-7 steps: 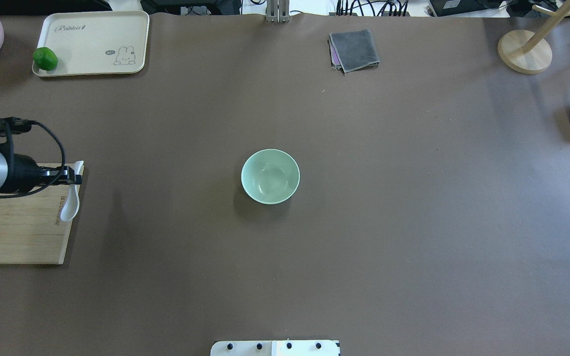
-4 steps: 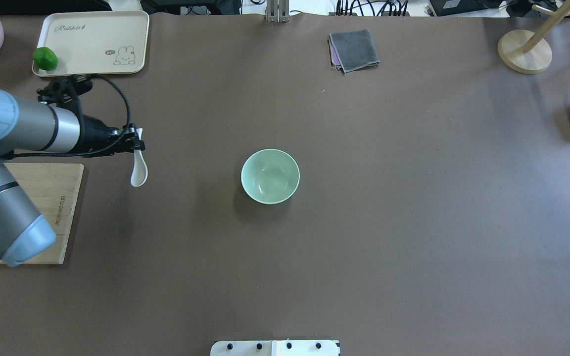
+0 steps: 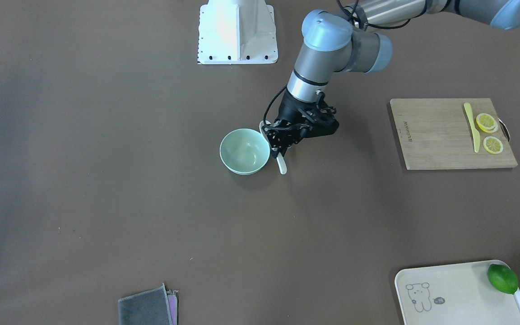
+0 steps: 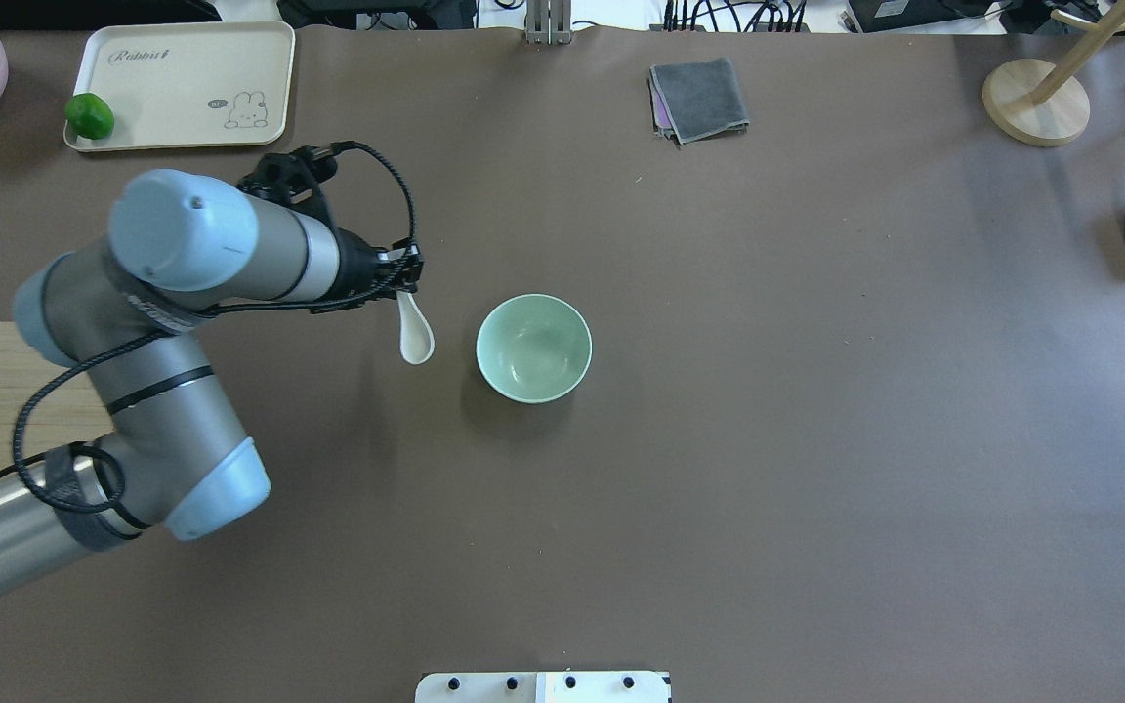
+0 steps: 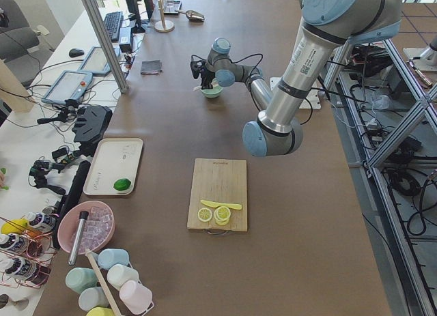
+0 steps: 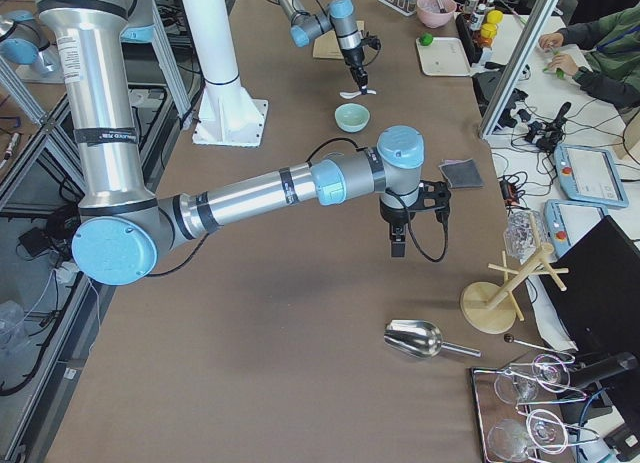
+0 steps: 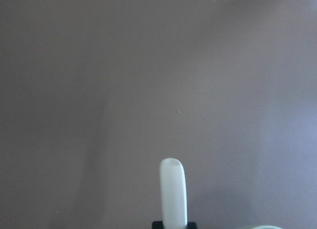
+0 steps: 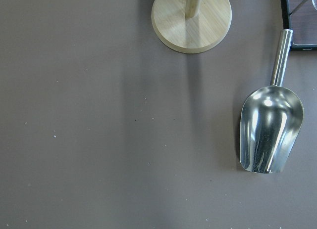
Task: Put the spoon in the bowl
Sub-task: 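Carry the spoon with the left gripper over the pale green bowl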
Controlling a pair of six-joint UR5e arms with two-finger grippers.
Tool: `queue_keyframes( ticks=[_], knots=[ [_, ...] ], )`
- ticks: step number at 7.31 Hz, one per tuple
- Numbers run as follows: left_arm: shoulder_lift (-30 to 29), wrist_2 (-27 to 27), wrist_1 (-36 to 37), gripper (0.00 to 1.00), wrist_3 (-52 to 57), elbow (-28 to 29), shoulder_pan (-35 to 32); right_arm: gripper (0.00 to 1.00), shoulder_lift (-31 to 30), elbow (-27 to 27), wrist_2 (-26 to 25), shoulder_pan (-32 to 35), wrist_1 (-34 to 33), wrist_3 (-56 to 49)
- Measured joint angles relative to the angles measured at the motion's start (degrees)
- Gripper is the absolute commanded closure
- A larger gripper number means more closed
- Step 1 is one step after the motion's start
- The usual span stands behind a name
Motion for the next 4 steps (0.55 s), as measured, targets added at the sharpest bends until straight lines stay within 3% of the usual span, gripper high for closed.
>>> queue_keyframes(
  ticks=[1, 2, 3, 4],
  knots=[
    [-1.9, 2.2, 0.2, 0.74, -1.1, 2.1, 1.5, 0.00, 0.0, 0.1, 0.0, 0.0, 0.0, 0.1],
    [-2.6, 3.2, 0.2, 0.29, -1.5, 3.3, 2.3, 0.00, 0.0, 0.1, 0.0, 0.0, 0.0, 0.3],
    [-2.8, 3.6, 0.1, 0.02, -1.5, 3.7, 2.6, 0.00, 0.0, 0.2, 0.0, 0.0, 0.0, 0.5],
    [-2.6, 3.7, 0.0, 0.02, -1.1, 3.7, 2.8, 0.00, 0.0, 0.2, 0.0, 0.0, 0.0, 0.5]
  ],
)
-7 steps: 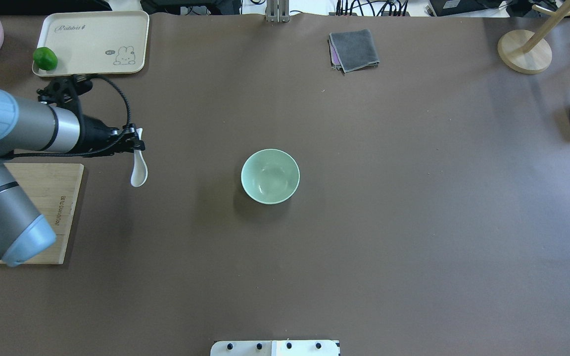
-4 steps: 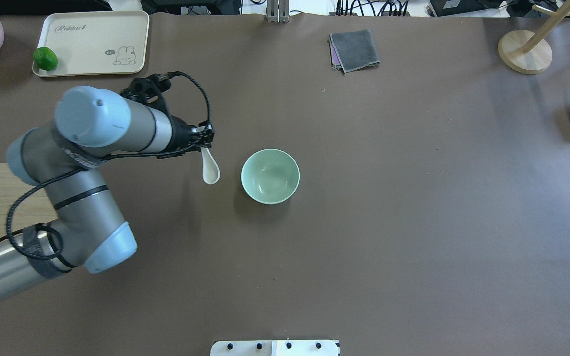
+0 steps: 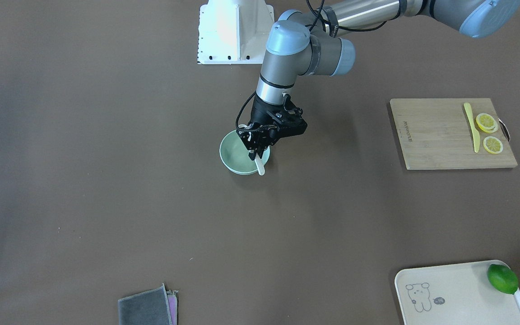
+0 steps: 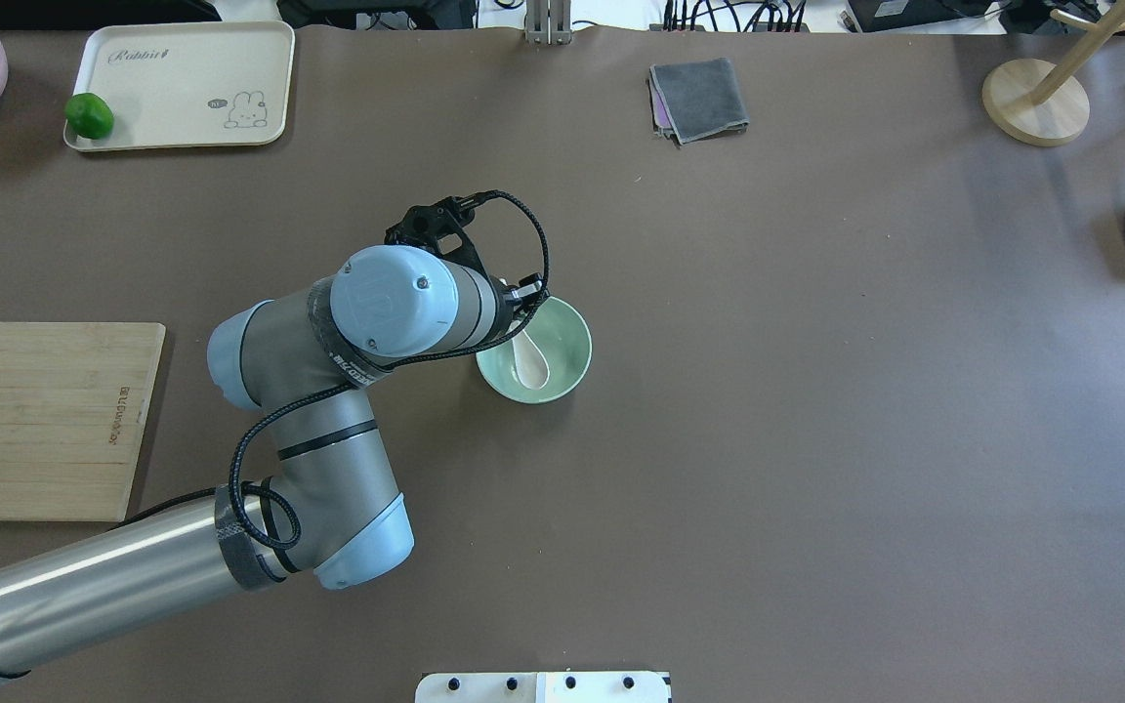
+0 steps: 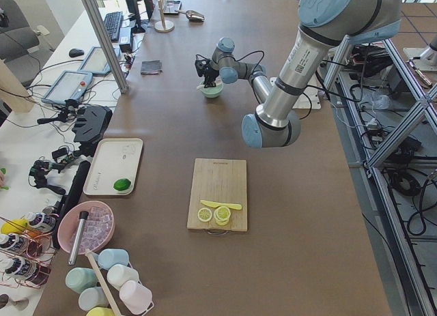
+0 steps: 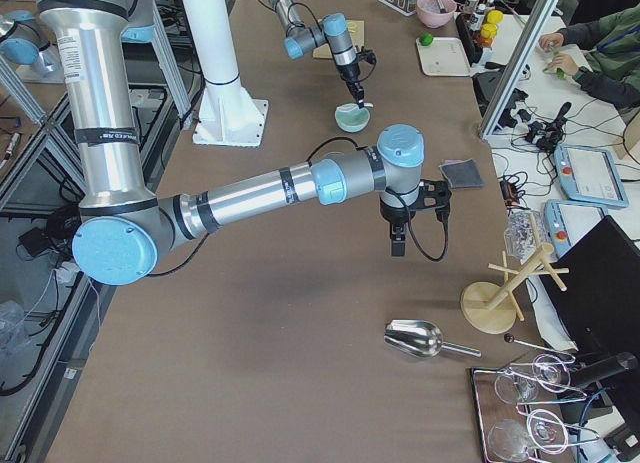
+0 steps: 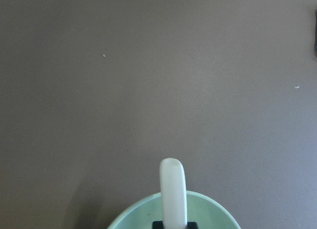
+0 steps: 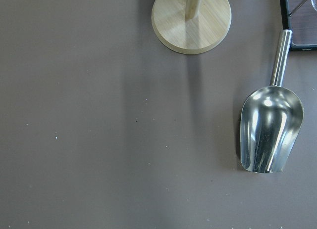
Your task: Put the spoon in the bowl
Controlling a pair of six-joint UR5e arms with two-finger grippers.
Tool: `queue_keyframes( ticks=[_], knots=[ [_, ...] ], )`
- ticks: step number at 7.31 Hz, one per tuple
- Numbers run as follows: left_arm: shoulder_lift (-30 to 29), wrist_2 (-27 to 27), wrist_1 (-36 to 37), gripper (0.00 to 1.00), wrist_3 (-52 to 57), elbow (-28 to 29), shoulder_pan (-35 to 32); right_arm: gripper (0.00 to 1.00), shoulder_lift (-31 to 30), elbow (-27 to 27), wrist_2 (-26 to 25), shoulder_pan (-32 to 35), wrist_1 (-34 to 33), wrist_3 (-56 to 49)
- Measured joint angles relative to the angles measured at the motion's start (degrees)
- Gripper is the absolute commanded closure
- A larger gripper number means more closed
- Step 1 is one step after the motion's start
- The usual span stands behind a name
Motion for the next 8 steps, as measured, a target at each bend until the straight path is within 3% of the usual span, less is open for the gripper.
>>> queue_keyframes(
  ticks=[2, 3, 6, 8],
  knots=[
    [3.6, -1.8, 0.4, 0.02, 5.9, -4.4, -1.6, 0.00, -0.3, -0.1, -0.2, 0.0, 0.0, -0.2],
    [8.6, -6.5, 0.6, 0.02, 12.5, -8.7, -4.8, 0.00, -1.2, 0.0, -0.2, 0.1, 0.1, -0.5],
    [24.5, -28.1, 0.8, 0.02, 37.6, -15.5, -24.7, 0.00, -9.3, -0.7, -0.5, 1.0, 8.4, -0.6],
    [33.2, -34.0, 6.4, 0.02, 63.3, -15.8, -38.2, 0.00, -13.0, -1.4, -1.7, 3.2, 11.2, -0.8]
  ],
)
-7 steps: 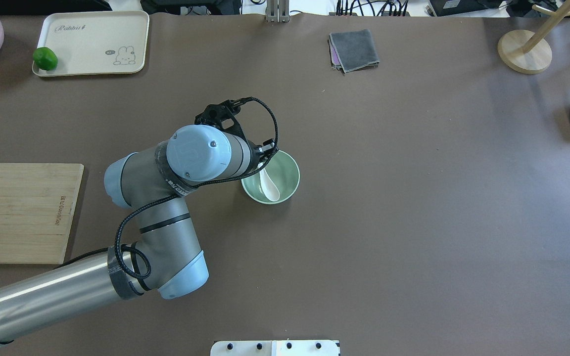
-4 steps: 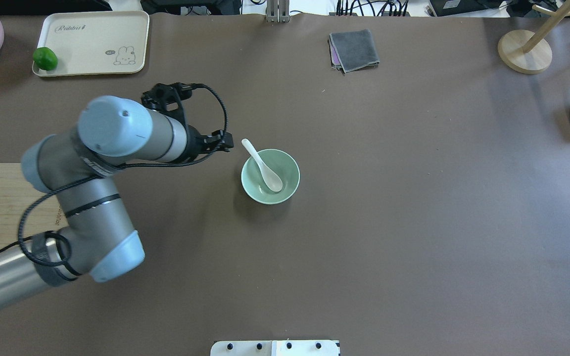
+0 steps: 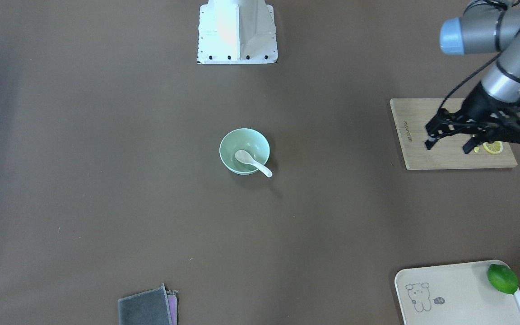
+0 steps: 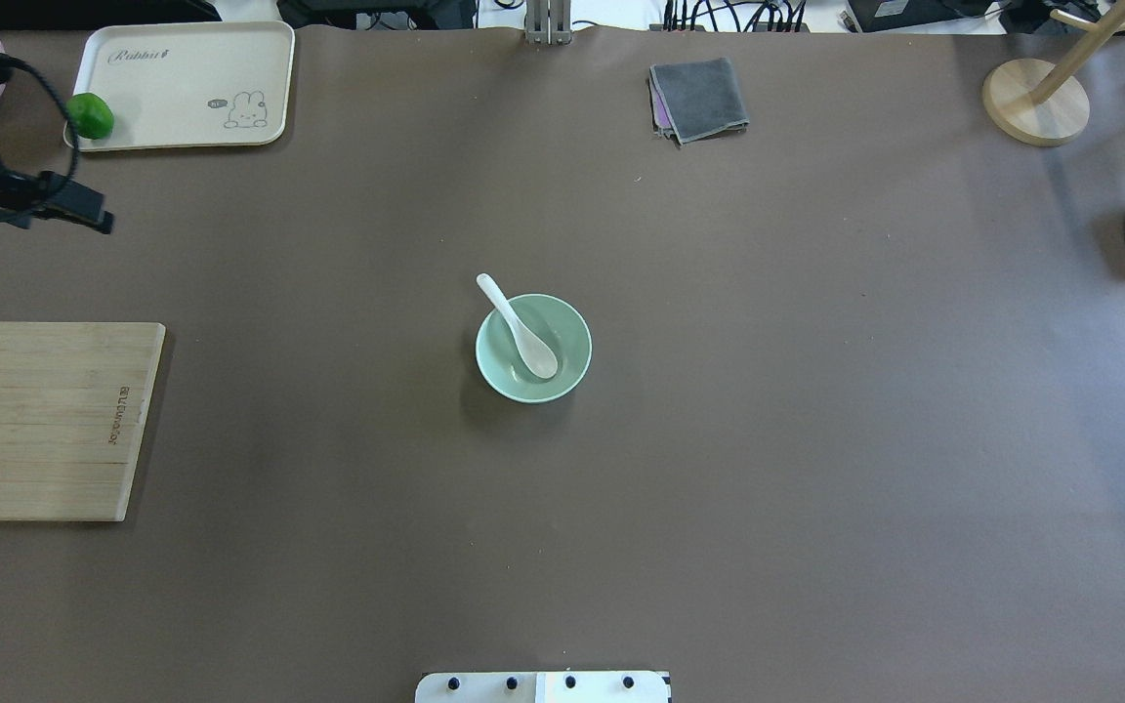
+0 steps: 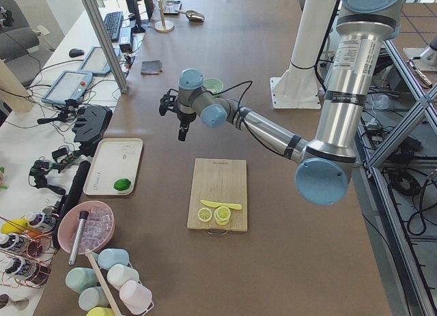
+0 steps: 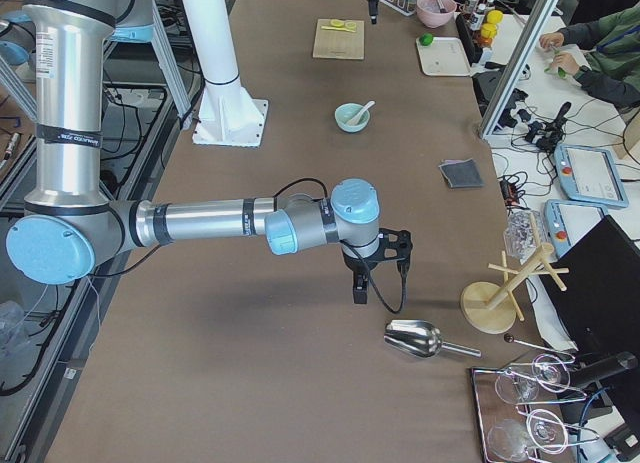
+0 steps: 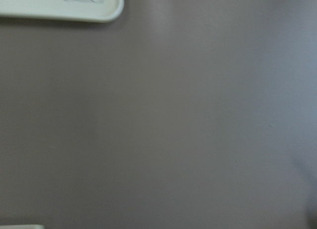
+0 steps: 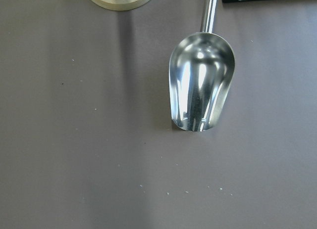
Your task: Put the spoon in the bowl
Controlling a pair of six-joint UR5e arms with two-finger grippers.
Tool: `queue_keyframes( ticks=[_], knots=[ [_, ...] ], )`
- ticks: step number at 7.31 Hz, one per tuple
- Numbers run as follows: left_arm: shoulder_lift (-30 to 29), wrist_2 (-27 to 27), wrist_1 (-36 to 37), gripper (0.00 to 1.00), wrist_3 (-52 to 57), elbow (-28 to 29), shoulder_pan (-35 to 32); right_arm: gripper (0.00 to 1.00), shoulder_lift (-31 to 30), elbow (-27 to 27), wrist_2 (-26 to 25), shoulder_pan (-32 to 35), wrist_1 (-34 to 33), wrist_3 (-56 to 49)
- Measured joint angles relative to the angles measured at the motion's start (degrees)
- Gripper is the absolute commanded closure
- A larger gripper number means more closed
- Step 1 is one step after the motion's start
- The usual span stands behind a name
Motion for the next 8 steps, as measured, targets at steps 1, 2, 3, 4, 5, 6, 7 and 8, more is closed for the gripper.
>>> queue_keyframes(
  ticks=[1, 2, 3, 4, 5, 6, 7, 8],
  knots=[
    [2.0, -0.7, 6.5, 0.02, 15.3, 0.1, -6.5, 0.00, -0.6, -0.2, -0.1, 1.2, -0.3, -0.7],
    [3.0, -1.1, 14.0, 0.02, 30.0, 0.2, -12.8, 0.00, -0.5, -0.2, 0.3, 2.3, -2.3, -3.1],
    [4.7, -1.3, 18.8, 0.02, 39.4, 0.2, -17.1, 0.00, 0.4, 0.0, 0.6, 3.8, -7.4, -8.3],
    [7.9, -1.4, 20.7, 0.02, 43.8, 0.4, -19.4, 0.00, 1.7, 0.2, 0.9, 5.5, -13.5, -15.4],
    [11.1, -1.4, 20.9, 0.02, 45.5, 0.8, -20.6, 0.00, 2.1, 0.3, 1.0, 6.7, -17.5, -20.5],
    [13.2, -1.5, 20.1, 0.02, 46.0, 1.2, -21.4, 0.00, 1.8, 0.3, 1.0, 7.1, -18.9, -22.5],
    [14.2, -1.7, 19.4, 0.02, 46.0, 1.4, -22.1, 0.00, 1.6, 0.1, 1.0, 7.3, -19.4, -23.1],
    [14.6, -2.0, 19.1, 0.02, 45.9, 1.4, -22.8, 0.00, 1.5, 0.0, 1.1, 7.3, -19.5, -23.3]
  ],
)
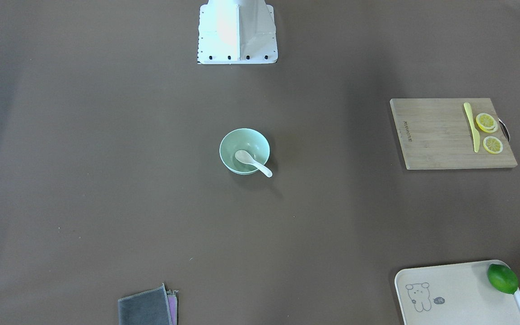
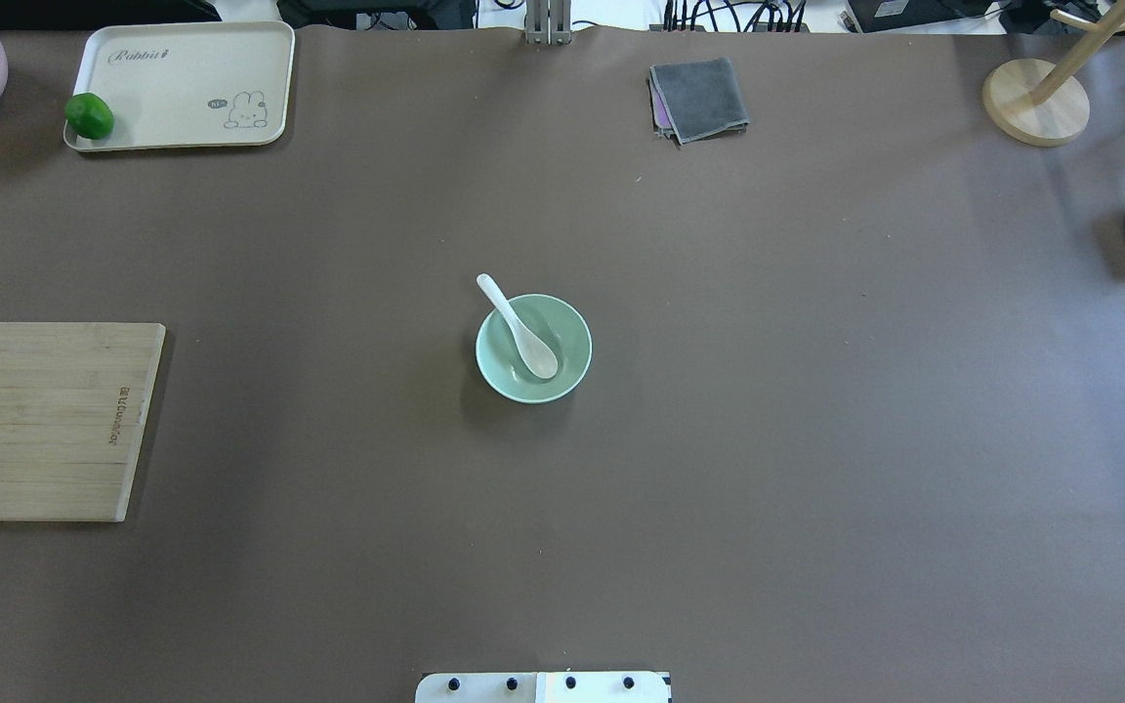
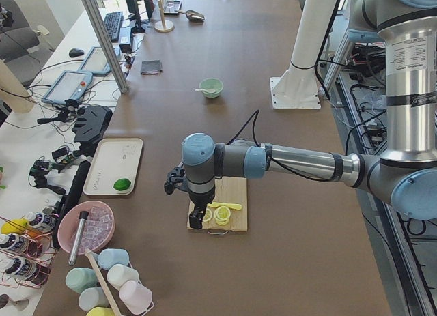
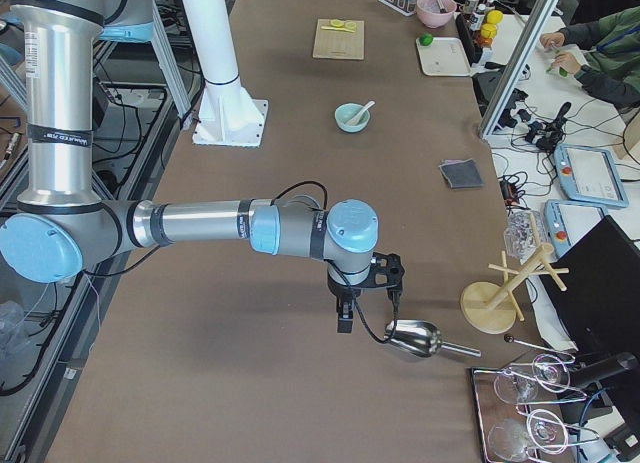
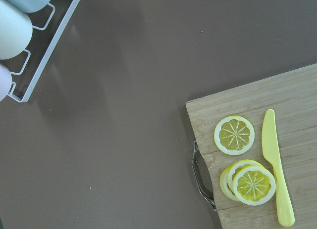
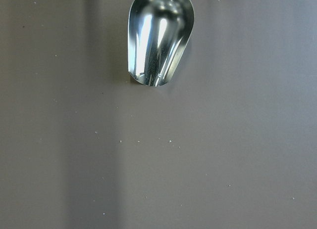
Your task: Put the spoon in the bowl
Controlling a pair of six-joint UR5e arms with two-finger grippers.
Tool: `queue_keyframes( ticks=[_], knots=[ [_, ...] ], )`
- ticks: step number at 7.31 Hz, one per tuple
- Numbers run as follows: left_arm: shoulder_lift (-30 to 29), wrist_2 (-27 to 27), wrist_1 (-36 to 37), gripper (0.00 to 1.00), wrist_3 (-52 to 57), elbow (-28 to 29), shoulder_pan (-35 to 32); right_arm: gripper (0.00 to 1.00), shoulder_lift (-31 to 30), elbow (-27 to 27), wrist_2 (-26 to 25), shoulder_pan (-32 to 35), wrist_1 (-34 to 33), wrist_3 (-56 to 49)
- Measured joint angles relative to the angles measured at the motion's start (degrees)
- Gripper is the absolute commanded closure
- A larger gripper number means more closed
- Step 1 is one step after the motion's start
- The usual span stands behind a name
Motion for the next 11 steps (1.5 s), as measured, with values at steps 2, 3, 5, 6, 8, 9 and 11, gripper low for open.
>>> queue_keyframes(
  ticks=[2, 3, 5, 6, 8, 9, 11],
  knots=[
    [0.1, -0.4, -0.4, 0.02, 0.3, -1.6, -0.9, 0.00, -0.1, 0.0, 0.8, 0.0, -0.1, -0.1],
    [0.4, -0.5, -0.4, 0.02, 0.3, -2.4, -1.0, 0.00, -0.2, 0.0, 1.1, 0.0, 0.0, -0.1],
    [2.7, -0.7, -0.7, 0.02, 0.1, -3.4, -1.0, 0.00, -0.3, 0.0, 1.3, 0.0, 0.0, -0.2],
    [3.8, -1.1, -0.8, 0.02, -0.1, -3.4, -1.1, 0.00, -0.4, 0.0, 1.4, 0.0, 0.0, -0.2],
    [4.1, -4.6, -0.9, 0.02, -8.1, -3.4, -1.0, 0.00, -0.6, -0.1, 1.4, 0.0, 0.0, -0.3],
    [4.0, -5.5, -1.3, 0.02, -12.8, -3.6, -1.0, 0.00, -0.6, -0.1, 1.4, 0.0, -0.1, -0.3],
    [4.0, -6.0, -2.9, 0.02, -15.8, -3.7, -0.9, 0.00, -0.6, -0.1, 1.4, 0.0, -0.1, -0.3]
  ],
)
